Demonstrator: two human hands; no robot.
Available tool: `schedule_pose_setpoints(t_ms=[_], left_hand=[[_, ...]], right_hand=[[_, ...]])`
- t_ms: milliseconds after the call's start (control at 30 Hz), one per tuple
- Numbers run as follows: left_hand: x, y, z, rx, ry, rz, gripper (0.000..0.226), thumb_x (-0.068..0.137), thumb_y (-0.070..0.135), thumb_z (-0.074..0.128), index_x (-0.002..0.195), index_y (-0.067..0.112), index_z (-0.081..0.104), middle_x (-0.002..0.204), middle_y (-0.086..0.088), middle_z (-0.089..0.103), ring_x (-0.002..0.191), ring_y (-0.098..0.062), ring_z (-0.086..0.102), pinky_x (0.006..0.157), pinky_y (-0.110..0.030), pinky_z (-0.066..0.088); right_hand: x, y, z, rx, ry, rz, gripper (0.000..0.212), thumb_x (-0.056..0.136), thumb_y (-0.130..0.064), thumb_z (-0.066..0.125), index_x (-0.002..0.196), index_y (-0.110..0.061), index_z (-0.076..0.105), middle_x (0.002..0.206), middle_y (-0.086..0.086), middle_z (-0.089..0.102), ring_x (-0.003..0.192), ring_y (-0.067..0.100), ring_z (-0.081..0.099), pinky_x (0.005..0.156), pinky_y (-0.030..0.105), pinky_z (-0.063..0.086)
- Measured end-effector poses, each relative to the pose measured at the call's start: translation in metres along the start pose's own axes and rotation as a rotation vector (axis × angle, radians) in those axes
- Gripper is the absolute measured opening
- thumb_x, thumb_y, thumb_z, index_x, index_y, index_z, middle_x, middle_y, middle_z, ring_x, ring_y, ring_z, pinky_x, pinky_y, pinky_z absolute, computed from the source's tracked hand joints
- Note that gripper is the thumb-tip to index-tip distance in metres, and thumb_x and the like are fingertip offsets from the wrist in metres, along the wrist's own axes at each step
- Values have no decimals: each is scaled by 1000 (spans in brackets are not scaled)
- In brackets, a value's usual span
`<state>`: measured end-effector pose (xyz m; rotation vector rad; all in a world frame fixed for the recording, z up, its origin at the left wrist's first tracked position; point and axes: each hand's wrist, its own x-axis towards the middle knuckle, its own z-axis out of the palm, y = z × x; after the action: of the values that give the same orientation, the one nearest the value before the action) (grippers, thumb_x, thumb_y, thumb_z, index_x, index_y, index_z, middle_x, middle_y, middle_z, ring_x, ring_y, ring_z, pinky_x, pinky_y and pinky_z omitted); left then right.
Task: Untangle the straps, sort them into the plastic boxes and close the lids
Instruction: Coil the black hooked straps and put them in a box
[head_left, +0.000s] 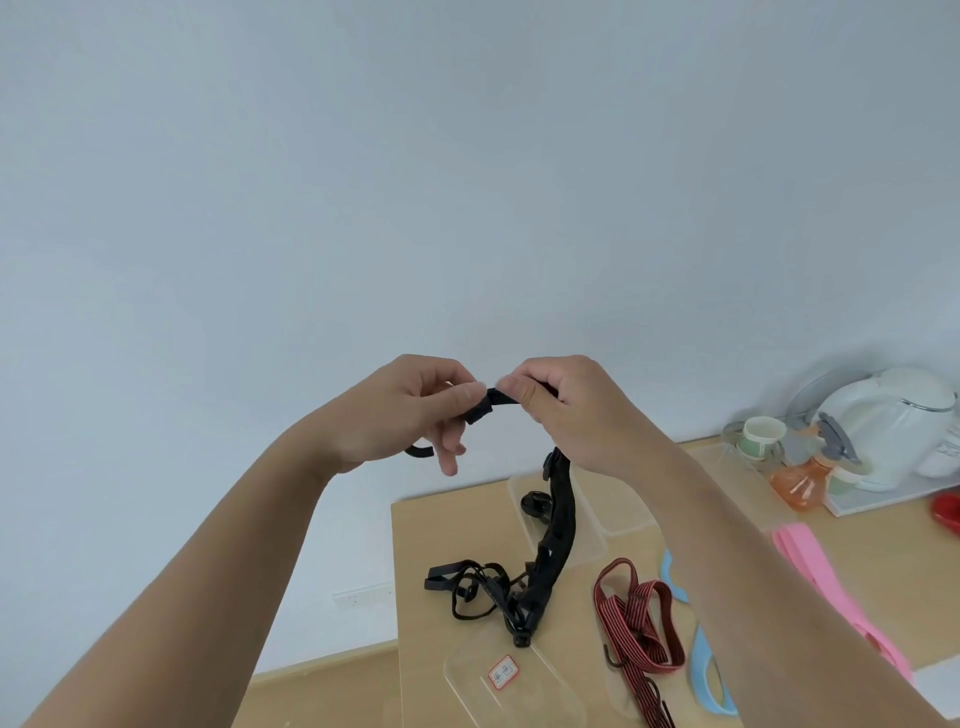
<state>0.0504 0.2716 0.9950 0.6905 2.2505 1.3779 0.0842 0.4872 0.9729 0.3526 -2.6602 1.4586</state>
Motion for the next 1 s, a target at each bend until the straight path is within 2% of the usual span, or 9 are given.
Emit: schedule_pose_setpoints(t_ms=[167,267,433,600,700,800,867,933,1000], left_hand=[[-1,5,-9,56,-38,18,31,103,36,50,84,15,62,68,-4,51,66,-20,57,85,-45,47],[-2,7,-8,44,-27,8,35,97,41,47,88,10,62,70,-6,41,64,-17,49,79,-43,40],[-3,10,-4,92,14,-19,30,103,37,51,85,16,63,62,9,47,64,-16,51,65,-27,40],[-5,17,1,179,49,28,20,101,30,60,90,14,67,65,11,50,62,-7,51,59,-14,46],[-8,21,-1,226,66,90,15,100,27,62,92,15,67,67,2,52,66,-10,52,60,-15,46],[-12,19,-4,333,86,178,11,99,31,64,92,22,64,73,-17,52,64,-19,44,60,-27,39],[-14,19,-3,403,142,227,9,98,33,65,91,27,63,72,-13,55,62,-20,44,58,-25,36],[-15,21,-4,438,215,263,8,97,31,66,91,27,62,70,-9,57,61,-21,47,55,-22,36],[-16,21,-6,466,264,279,8,96,29,67,91,25,62,68,-6,58,58,-18,47,54,-22,37]], right_hand=[[-2,-11,-6,44,-81,-6,20,95,-40,67,91,-21,70,66,-4,49,56,9,42,51,17,37],[-2,-9,-11,11,-145,15,20,92,-40,71,86,-21,66,67,-7,49,58,10,43,55,21,38],[-5,-10,-12,-173,-91,-9,19,89,-42,74,81,-31,60,75,-14,53,65,-1,47,63,20,34],[-6,-15,-7,-247,-68,-12,29,88,-48,73,76,-23,62,64,-8,52,53,6,44,53,22,33],[-7,-16,-4,-363,-75,-48,40,97,-44,60,71,-15,54,74,-5,48,60,12,44,56,26,33],[-8,-19,-4,-360,-122,-6,34,105,-37,46,84,-14,59,88,-1,56,72,20,57,65,32,44],[-9,-21,-5,-242,-170,49,27,107,-32,42,95,-17,61,80,-1,62,70,21,62,65,32,49],[-9,-22,-7,-152,-207,66,20,106,-32,44,106,-18,59,74,-3,55,68,18,62,61,26,50],[-8,-22,-8,-95,-228,45,14,103,-35,53,115,-28,56,75,-5,50,59,10,53,57,23,43]])
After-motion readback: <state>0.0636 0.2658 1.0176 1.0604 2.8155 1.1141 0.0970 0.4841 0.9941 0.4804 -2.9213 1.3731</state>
